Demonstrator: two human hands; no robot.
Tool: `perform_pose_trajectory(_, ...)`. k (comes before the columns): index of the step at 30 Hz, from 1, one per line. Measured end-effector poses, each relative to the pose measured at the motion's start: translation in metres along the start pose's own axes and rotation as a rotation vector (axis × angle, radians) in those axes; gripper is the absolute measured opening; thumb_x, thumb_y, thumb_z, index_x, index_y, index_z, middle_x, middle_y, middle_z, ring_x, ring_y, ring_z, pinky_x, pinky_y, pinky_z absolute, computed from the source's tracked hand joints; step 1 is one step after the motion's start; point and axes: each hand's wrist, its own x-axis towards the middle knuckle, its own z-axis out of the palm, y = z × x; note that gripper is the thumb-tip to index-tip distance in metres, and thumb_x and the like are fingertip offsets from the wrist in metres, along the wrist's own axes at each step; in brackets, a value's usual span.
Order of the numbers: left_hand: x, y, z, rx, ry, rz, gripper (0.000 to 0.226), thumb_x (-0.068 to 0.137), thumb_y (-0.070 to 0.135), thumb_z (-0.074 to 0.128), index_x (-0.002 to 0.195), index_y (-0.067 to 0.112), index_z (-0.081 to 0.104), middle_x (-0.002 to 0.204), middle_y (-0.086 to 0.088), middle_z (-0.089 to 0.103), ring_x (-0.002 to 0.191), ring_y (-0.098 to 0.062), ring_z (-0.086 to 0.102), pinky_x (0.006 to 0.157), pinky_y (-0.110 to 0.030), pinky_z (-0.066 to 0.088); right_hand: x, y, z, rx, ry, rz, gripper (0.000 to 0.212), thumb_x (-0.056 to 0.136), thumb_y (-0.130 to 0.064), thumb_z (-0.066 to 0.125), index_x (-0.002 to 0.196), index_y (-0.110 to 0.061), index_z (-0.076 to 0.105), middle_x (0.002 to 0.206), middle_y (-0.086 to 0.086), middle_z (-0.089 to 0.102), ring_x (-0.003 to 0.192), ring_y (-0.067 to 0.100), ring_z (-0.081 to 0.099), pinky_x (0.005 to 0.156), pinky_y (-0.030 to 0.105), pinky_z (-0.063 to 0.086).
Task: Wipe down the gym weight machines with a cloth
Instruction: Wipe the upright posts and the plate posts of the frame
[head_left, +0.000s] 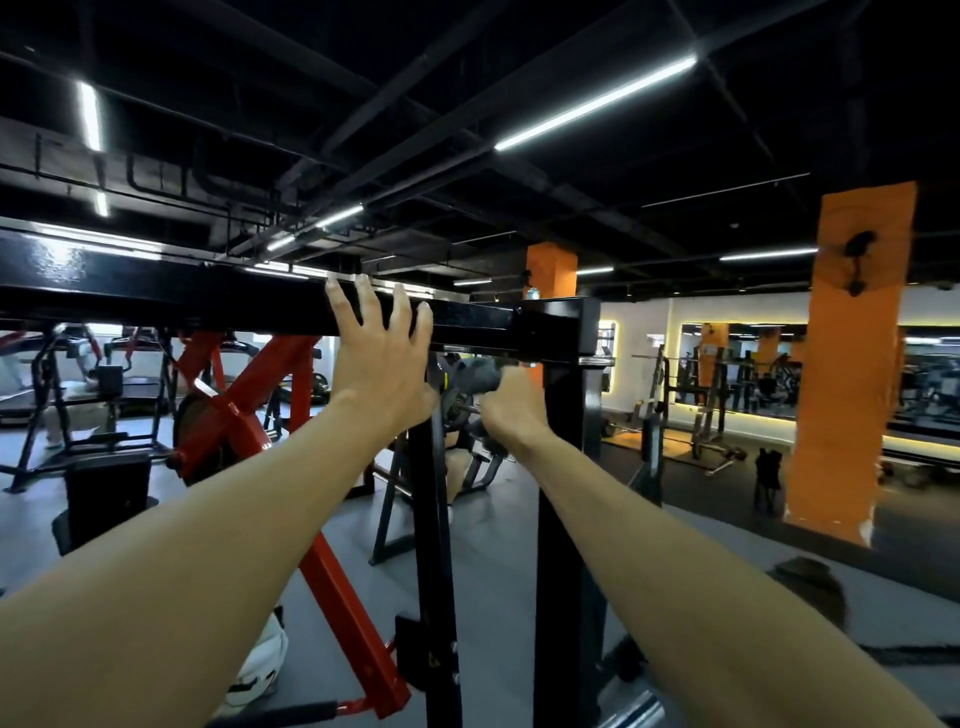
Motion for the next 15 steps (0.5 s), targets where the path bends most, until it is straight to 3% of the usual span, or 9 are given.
perform_pose_trajectory(1, 0.001, -0.001, -0.003, -0.007, -0.02, 0.007, 0.104, 0.085, 0.081, 0.034, 0.162, 0.017, 0.006, 0.167, -0.019, 0.011, 0.148, -0.056, 0.012, 0.111, -0.077, 0.012, -0.01, 0.002, 0.0, 0.197, -0.034, 0.149, 0.024, 0.089, 0.007, 0.046, 0.102, -0.007, 0.06, 0.085, 0.015, 0.068, 0.073, 0.03, 0.07, 0.064, 0.048, 0.061)
perform_pose_trajectory(3, 0.002, -0.002, -0.008, -0.014, -0.059, 0.028, 0.106, 0.085, 0.081, 0.034, 0.162, 0.016, 0.003, 0.168, -0.02, 0.007, 0.149, -0.056, 0.009, 0.112, -0.078, 0.01, -0.029, 0.011, 0.001, 0.62, -0.107, 0.403, 0.028, 0.093, 0.009, 0.042, 0.095, -0.009, 0.063, 0.063, 0.009, 0.063, 0.049, 0.021, 0.06, 0.044, 0.035, 0.051)
perform_pose_trajectory(6, -0.003, -0.004, -0.013, -0.022, -0.098, 0.06, 0.105, 0.088, 0.078, 0.033, 0.162, 0.013, 0.0, 0.168, -0.022, 0.002, 0.151, -0.053, 0.004, 0.114, -0.077, 0.006, -0.057, 0.032, -0.006, 0.993, -0.13, 0.571, 0.031, 0.105, -0.005, 0.035, 0.084, -0.013, 0.056, 0.038, 0.003, 0.045, 0.026, 0.014, 0.039, 0.031, 0.02, 0.031)
perform_pose_trajectory(8, -0.011, -0.001, -0.014, -0.016, -0.084, 0.067, 0.101, 0.09, 0.075, 0.03, 0.162, 0.009, 0.001, 0.168, -0.023, 0.003, 0.152, -0.052, 0.004, 0.115, -0.075, 0.007, -0.069, 0.05, -0.013, 1.039, -0.074, 0.64, 0.03, 0.106, -0.024, 0.042, 0.078, -0.015, 0.049, 0.038, 0.005, 0.049, 0.028, 0.018, 0.047, 0.039, 0.024, 0.037)
perform_pose_trajectory(10, -0.018, 0.004, -0.015, 0.004, -0.076, 0.07, 0.1, 0.092, 0.073, 0.032, 0.161, 0.006, 0.004, 0.167, -0.024, 0.006, 0.151, -0.052, 0.005, 0.117, -0.072, 0.009, -0.076, 0.067, -0.025, 1.086, -0.016, 0.691, 0.045, 0.104, -0.045, 0.046, 0.08, -0.008, 0.056, 0.045, 0.011, 0.058, 0.038, 0.023, 0.056, 0.053, 0.028, 0.043)
perform_pose_trajectory(13, -0.019, 0.009, -0.019, 0.01, -0.08, 0.06, 0.095, 0.095, 0.067, 0.036, 0.161, 0.005, 0.007, 0.166, -0.026, 0.01, 0.15, -0.054, 0.009, 0.117, -0.072, 0.013, -0.087, 0.084, -0.055, 1.062, 0.048, 0.674, 0.066, 0.107, -0.044, 0.036, 0.073, 0.004, 0.066, 0.051, 0.016, 0.062, 0.06, 0.03, 0.055, 0.076, 0.04, 0.044)
perform_pose_trajectory(15, -0.015, 0.011, -0.023, -0.024, -0.094, 0.046, 0.09, 0.096, 0.062, 0.038, 0.161, 0.006, 0.01, 0.166, -0.024, 0.013, 0.15, -0.054, 0.011, 0.116, -0.073, 0.014, -0.091, 0.092, -0.074, 1.077, 0.155, 0.602, 0.06, 0.107, -0.041, 0.037, 0.065, -0.007, 0.063, 0.047, 0.012, 0.06, 0.055, 0.029, 0.057, 0.079, 0.04, 0.046)
